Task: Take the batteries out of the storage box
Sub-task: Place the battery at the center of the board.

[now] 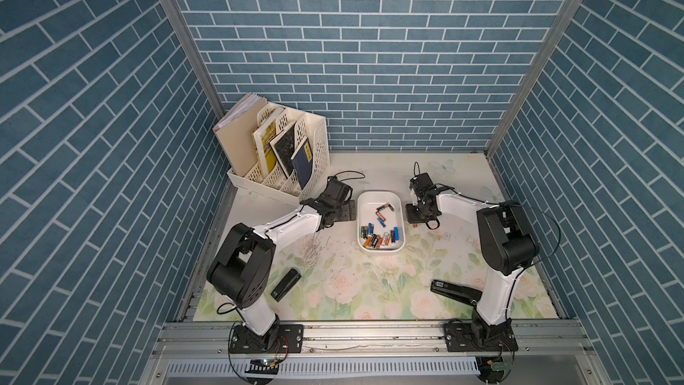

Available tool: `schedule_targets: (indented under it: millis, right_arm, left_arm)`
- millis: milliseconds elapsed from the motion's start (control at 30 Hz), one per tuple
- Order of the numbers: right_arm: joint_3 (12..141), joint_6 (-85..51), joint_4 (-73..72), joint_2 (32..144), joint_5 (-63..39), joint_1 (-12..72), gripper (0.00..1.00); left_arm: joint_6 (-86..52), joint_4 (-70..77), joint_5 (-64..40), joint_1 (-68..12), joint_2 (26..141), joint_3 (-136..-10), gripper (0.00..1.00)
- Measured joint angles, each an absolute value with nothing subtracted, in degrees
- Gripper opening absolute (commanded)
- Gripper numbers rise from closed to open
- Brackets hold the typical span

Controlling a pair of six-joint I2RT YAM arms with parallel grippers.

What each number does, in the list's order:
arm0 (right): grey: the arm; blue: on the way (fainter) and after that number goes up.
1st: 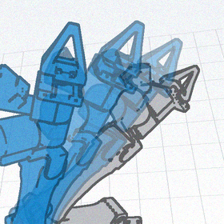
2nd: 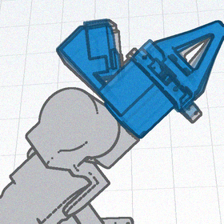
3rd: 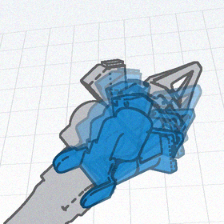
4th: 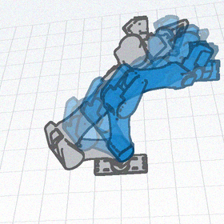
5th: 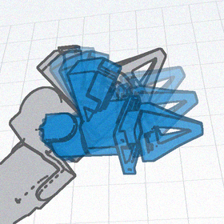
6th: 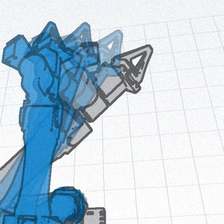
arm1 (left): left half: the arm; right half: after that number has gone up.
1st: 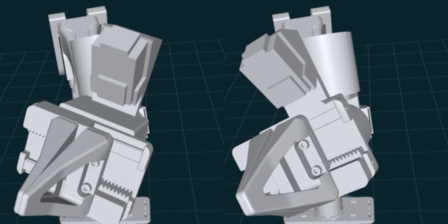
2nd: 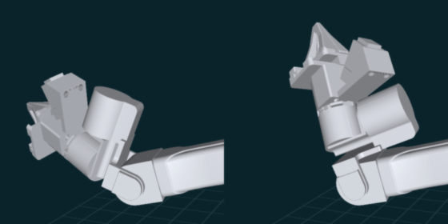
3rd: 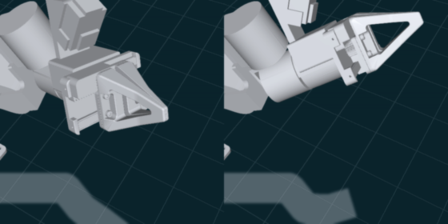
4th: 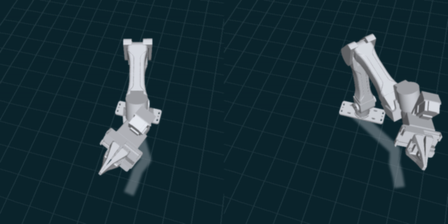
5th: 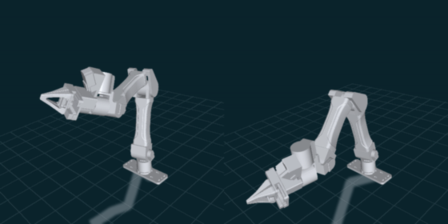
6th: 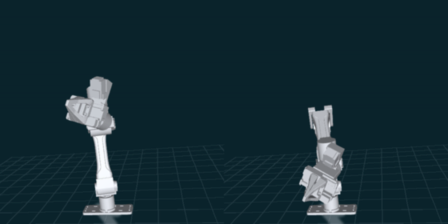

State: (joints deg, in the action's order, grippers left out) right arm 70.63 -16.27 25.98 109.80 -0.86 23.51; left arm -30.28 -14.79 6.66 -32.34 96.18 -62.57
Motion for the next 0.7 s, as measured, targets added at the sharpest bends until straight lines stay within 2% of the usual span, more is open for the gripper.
schedule_targets:
  millis: [500,700]
  right_arm:
    - [70.4,-16.3,25.5,109.8,-0.9,23.5,0.25]
    - [70.5,-16.3,25.5,109.8,-0.9,23.5,0.32]
  left_arm:
    - [-30.2,-16.0,6.7,-32.7,96.4,-63.2,0.92]
    - [-30.3,-16.3,6.8,-32.7,96.4,-64.0,0.92]
